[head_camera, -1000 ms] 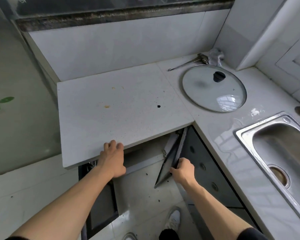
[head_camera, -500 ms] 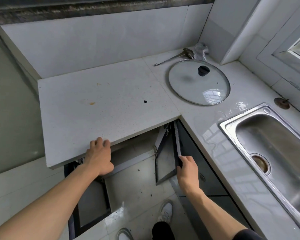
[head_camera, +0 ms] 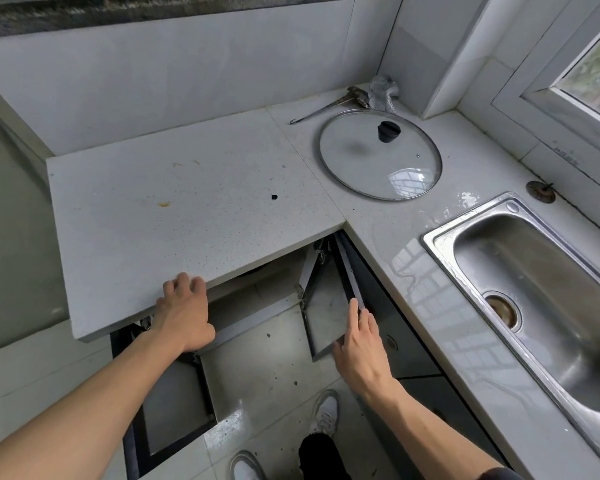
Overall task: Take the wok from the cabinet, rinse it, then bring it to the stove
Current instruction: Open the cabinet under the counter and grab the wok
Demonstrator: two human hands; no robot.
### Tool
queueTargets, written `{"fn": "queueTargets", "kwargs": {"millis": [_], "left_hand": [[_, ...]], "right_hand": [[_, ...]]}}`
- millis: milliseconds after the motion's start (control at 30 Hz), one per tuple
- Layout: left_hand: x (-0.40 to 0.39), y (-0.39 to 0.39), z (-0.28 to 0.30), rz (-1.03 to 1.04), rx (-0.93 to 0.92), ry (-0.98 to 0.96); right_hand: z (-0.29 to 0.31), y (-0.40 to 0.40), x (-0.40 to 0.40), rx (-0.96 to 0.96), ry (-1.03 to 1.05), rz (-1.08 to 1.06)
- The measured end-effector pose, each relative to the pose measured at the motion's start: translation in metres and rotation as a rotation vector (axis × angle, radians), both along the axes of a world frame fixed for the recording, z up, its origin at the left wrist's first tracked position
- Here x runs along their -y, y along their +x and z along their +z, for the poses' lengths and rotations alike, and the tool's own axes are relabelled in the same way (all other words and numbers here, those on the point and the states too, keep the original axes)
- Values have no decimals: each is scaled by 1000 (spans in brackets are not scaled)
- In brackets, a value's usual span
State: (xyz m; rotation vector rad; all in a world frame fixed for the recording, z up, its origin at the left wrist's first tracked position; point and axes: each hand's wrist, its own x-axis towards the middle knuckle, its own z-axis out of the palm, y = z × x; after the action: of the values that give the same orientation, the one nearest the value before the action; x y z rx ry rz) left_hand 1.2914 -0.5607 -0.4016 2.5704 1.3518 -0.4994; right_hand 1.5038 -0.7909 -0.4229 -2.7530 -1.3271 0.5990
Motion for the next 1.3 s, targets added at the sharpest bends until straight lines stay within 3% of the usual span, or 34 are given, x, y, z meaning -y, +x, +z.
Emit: {"fn": "queueTargets", "kwargs": {"millis": [100,333,667,967,1067,1300], "left_hand": [[0,0,-1,-2,-4,0],[0,0,-4,-13,-22,12],[-2,-2,-6,-8,-9,9],[13,-5,7,86,102,-84],[30,-7,14,138,186,-12],[69,-14,12,275,256,-99]], "right_hand": [[0,0,-4,89,-95,7],[-10,25,2,98,-141,-80],[0,30,-4,-114,-89,-145],[38,23,-4,-100,41,7],[49,26,-8,-100,50,30],[37,29,-40,-187,12,214]]}}
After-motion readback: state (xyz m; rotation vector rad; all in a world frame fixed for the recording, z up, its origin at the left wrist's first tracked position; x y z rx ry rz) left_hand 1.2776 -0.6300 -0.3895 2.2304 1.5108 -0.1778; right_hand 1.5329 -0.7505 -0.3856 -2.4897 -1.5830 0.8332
